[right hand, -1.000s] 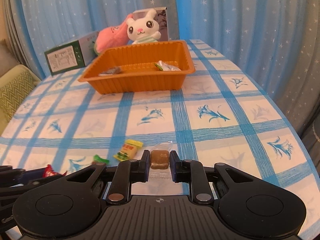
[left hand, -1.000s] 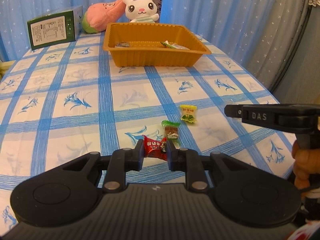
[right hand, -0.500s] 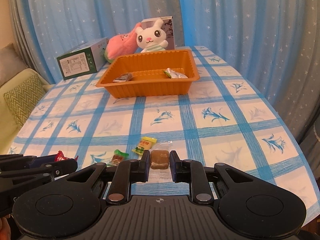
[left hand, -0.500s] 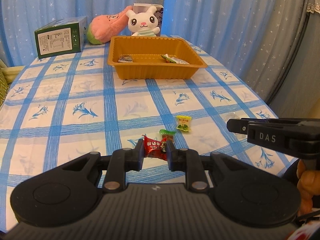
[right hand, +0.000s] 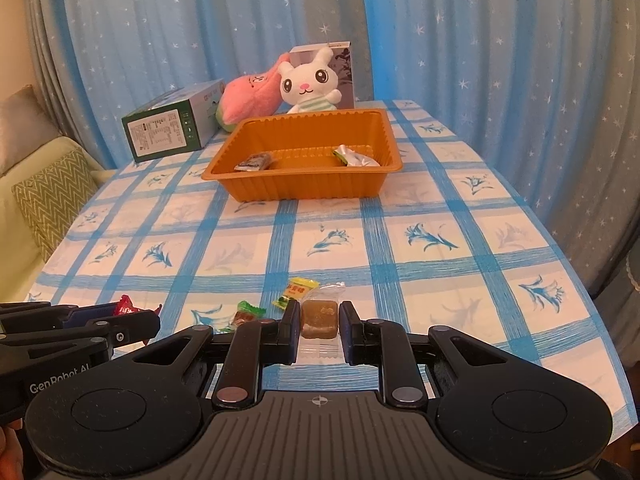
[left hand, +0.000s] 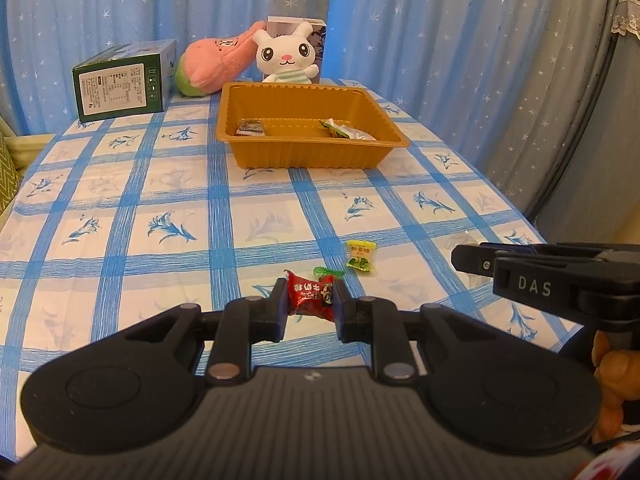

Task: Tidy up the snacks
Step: 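Carry both candies over to the orange tray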

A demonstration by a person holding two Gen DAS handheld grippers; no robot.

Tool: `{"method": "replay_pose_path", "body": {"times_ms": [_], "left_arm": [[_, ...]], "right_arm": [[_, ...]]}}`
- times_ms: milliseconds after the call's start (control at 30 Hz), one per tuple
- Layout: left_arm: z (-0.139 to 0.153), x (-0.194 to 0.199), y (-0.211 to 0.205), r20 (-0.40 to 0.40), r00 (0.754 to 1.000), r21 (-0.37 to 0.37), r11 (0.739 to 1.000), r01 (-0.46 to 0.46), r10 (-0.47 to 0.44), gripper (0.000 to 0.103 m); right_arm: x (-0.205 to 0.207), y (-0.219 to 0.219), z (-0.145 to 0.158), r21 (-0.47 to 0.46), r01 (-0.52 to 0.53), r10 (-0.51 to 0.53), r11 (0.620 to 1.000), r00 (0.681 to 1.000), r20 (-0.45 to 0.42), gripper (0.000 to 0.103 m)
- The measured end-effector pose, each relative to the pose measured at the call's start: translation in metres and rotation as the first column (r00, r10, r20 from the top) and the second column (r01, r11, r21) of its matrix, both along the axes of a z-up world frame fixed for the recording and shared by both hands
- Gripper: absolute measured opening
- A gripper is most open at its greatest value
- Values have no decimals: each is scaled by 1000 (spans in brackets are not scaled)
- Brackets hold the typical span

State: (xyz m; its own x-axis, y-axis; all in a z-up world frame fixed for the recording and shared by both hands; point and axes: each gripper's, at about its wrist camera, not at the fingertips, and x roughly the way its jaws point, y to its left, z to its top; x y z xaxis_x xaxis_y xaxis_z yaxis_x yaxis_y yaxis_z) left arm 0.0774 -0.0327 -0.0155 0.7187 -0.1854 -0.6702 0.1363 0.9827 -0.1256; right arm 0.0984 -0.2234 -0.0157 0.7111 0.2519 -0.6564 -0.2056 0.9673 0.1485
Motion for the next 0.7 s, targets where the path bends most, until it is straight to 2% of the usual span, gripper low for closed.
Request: {"method": "replay_pose_path", "body": {"times_ms": [700], "left_arm": [[2,12,-6,3,1000,-12,1000,6,-6,20]], "right_arm": [[8,-10,2,2,12,-12,1000,1000,-3,21]]}}
